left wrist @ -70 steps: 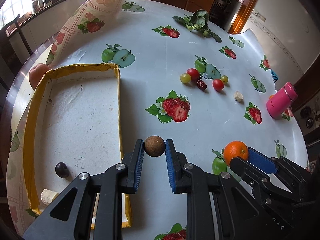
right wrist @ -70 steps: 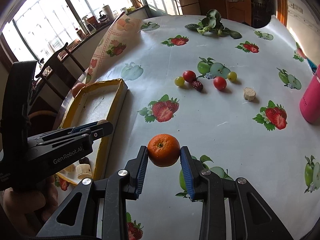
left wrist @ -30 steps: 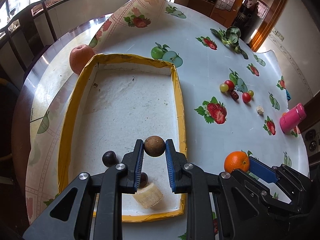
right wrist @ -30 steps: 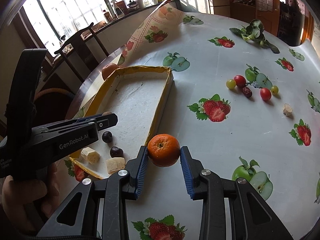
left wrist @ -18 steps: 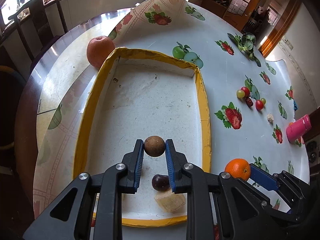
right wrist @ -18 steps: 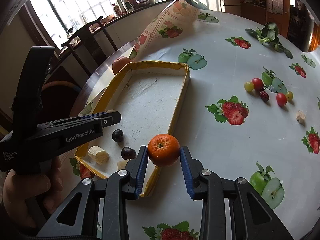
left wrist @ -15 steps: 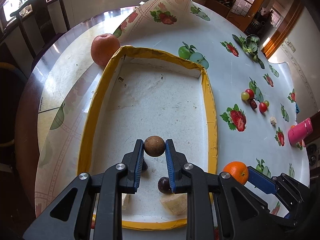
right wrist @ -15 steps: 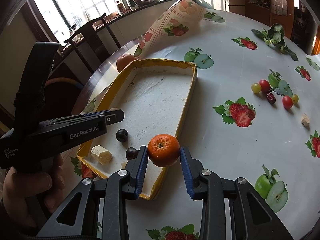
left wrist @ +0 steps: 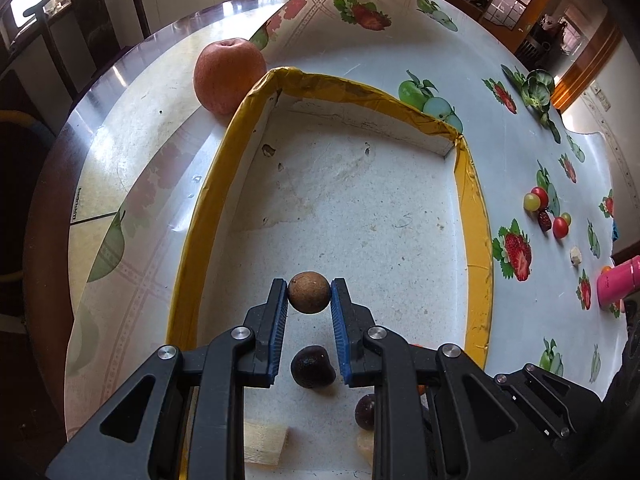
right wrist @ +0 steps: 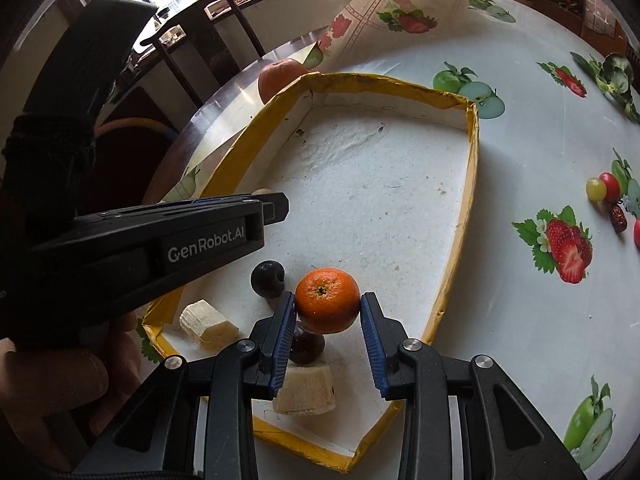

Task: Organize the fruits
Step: 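Open both tools to drop the kiwi and mandarin into the tray, then move both open tools back to the remaining fruits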

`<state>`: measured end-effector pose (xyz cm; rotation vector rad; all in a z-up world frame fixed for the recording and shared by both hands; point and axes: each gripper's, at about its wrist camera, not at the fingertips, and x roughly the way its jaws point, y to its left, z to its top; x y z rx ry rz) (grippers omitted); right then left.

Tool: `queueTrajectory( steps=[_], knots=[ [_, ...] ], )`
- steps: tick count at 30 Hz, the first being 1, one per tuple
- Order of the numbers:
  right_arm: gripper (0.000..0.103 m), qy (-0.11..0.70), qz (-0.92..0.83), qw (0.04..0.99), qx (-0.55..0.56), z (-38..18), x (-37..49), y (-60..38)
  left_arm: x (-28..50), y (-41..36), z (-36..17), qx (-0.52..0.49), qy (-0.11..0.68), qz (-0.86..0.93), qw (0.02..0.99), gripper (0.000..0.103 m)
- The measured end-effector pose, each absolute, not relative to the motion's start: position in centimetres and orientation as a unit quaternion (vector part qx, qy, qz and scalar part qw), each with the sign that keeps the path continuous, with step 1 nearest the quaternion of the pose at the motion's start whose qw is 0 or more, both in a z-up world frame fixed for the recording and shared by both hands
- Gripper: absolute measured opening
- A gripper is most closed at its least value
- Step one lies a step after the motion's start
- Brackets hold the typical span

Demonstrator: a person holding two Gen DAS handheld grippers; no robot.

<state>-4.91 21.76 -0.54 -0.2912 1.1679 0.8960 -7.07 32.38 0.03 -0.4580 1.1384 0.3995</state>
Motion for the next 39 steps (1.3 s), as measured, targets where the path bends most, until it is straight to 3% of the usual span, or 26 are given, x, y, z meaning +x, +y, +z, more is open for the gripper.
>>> queueTrajectory(
  steps=[7,12,15,39],
  knots=[
    [0.037,0.544,0.409,0.720,-0.136,-2.0,-4.8,22.2,-7.2,31.7,-2.1,-0.214,0.557,0.186,0.780,0.020],
    [0.039,0.541,0.417,0.719,-0.128,-1.4,-4.9,21.7,-7.6,31.1,-1.2,-0.200,0.553,0.193,0.785,0.036],
    [0.044,0.536,0.419,0.722,-0.126,-0.7,-5.3,21.1,-7.9,31.1,-0.2,-0.197,0.545,0.194,0.792,0.036],
    [0.044,0.497,0.352,0.791,-0.063,5.8,-4.6,9.2,-7.5,25.5,5.7,-0.162,0.508,0.158,0.831,0.036]
  ],
)
